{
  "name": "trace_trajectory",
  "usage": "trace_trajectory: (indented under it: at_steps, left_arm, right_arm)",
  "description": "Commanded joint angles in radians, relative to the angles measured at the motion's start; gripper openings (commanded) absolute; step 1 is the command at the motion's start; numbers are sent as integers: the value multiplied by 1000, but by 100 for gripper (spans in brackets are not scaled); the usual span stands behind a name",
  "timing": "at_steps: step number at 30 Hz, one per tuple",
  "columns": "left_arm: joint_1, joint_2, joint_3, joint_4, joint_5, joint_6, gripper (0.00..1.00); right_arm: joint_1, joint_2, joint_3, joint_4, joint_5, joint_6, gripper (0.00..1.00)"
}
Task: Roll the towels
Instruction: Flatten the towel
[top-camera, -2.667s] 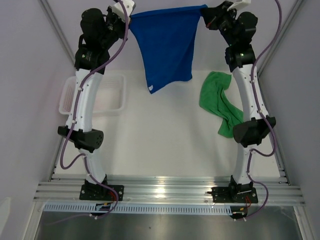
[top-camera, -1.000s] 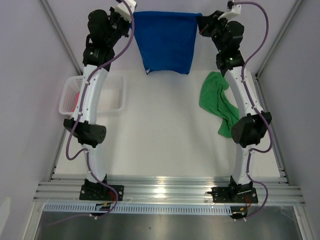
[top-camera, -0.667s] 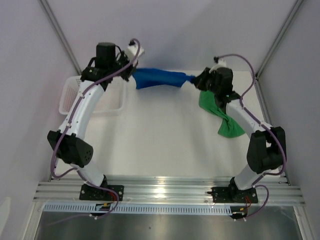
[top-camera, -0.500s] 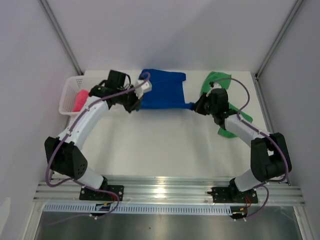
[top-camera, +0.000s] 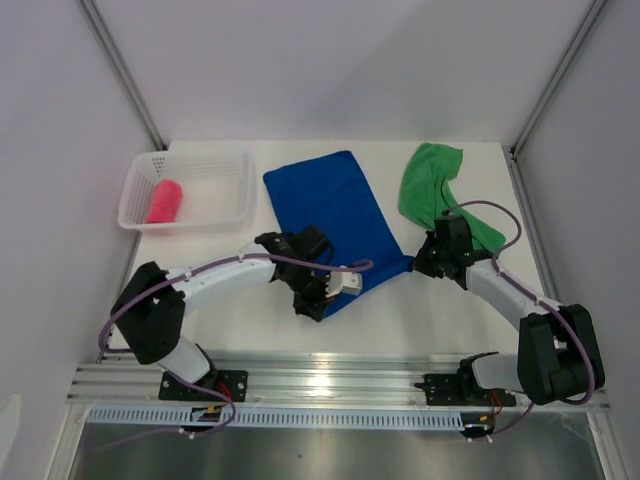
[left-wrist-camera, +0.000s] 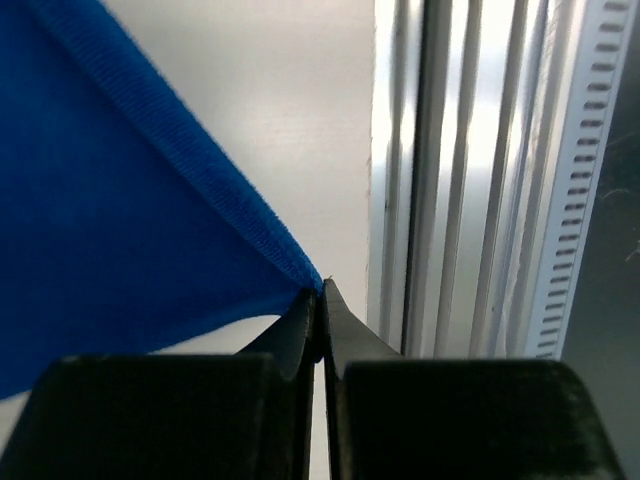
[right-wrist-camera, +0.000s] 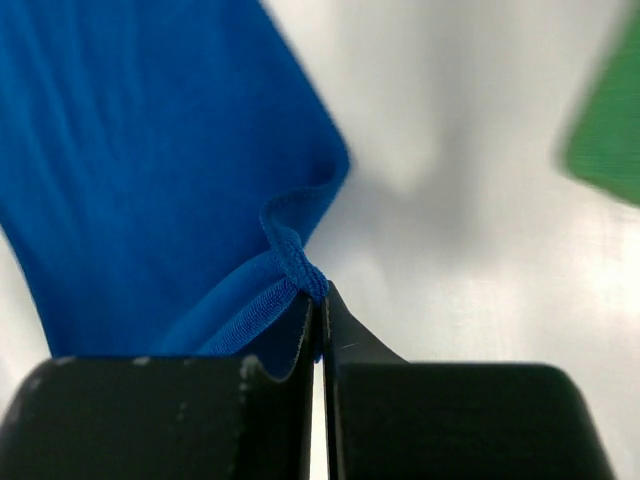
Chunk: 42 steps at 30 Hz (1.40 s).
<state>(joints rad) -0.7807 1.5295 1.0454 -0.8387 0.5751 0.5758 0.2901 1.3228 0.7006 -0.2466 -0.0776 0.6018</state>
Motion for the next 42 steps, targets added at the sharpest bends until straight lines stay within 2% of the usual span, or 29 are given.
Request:
trace_trajectory:
  at_steps: [1, 2, 5, 8, 9, 11, 12, 15, 16, 18, 19, 20, 21, 23, 25, 26, 28, 30, 32, 33, 37, 42]
  left_arm:
    - [-129, 43, 90, 16, 37, -25, 1]
    - [-182, 66, 94, 21, 34, -10, 1]
    - [-218, 89, 78, 33, 34, 21, 1]
    - [-215, 80, 47, 61, 45, 27, 10]
    - [-215, 77, 45, 73, 57, 24, 21]
    - [-215, 70, 48, 128, 57, -5, 50]
    - [-215, 70, 54, 139, 51, -11, 69]
    - [-189, 57, 109, 118, 31, -25, 78]
    - [-168, 47, 120, 109, 51, -28, 79]
    - [-76, 24, 146, 108, 55, -73, 80]
    - [-39, 12, 153, 118, 39, -97, 80]
    - [30, 12, 156, 148, -31, -140, 80]
    - [61, 17, 159, 167, -79, -160, 80]
    - [153, 44, 162, 191, -173, -213, 78]
    - [211, 67, 173, 185, -170, -241, 76]
    - [260, 81, 177, 182, -147, -266, 75]
    - [297, 80, 165, 188, -146, -281, 75]
    - [330, 69, 156, 196, -165, -283, 75]
    - [346, 64, 159, 194, -184, -281, 75]
    - [351, 61, 160, 194, -193, -281, 75]
    - [370, 64, 179, 197, -242, -295, 75]
    - [393, 58, 189, 199, -274, -297, 75]
  right_arm:
    - [-92, -40, 16, -65, 171, -14, 0]
    - [-118, -37, 31, -66, 170, -16, 0]
    - [-126, -2, 69, -94, 153, -39, 0]
    - [-127, 27, 74, -103, 125, -53, 1]
    - [-129, 39, 65, -80, 131, -57, 1]
    - [-144, 68, 74, -47, 134, -62, 1]
    - [-149, 85, 88, -43, 139, -66, 1]
    - [-164, 179, 189, -66, 159, -109, 3]
    - [-169, 220, 239, -71, 168, -131, 5]
    - [-166, 254, 289, -94, 165, -154, 16]
    - [-163, 268, 315, -111, 167, -163, 23]
    - [-158, 285, 359, -156, 173, -174, 39]
    - [-152, 283, 375, -177, 188, -177, 45]
    - [-125, 247, 385, -230, 263, -177, 52]
    - [-88, 199, 376, -264, 318, -154, 59]
    - [-75, 144, 357, -301, 370, -133, 71]
    - [-40, 87, 323, -332, 398, -111, 72]
    - [49, 12, 249, -355, 404, -55, 72]
    - [169, -13, 188, -332, 369, -1, 70]
    - [211, -16, 156, -309, 302, 24, 70]
    - [354, 102, 65, -231, 236, 162, 68]
    - [470, 268, 117, -247, 271, 170, 67]
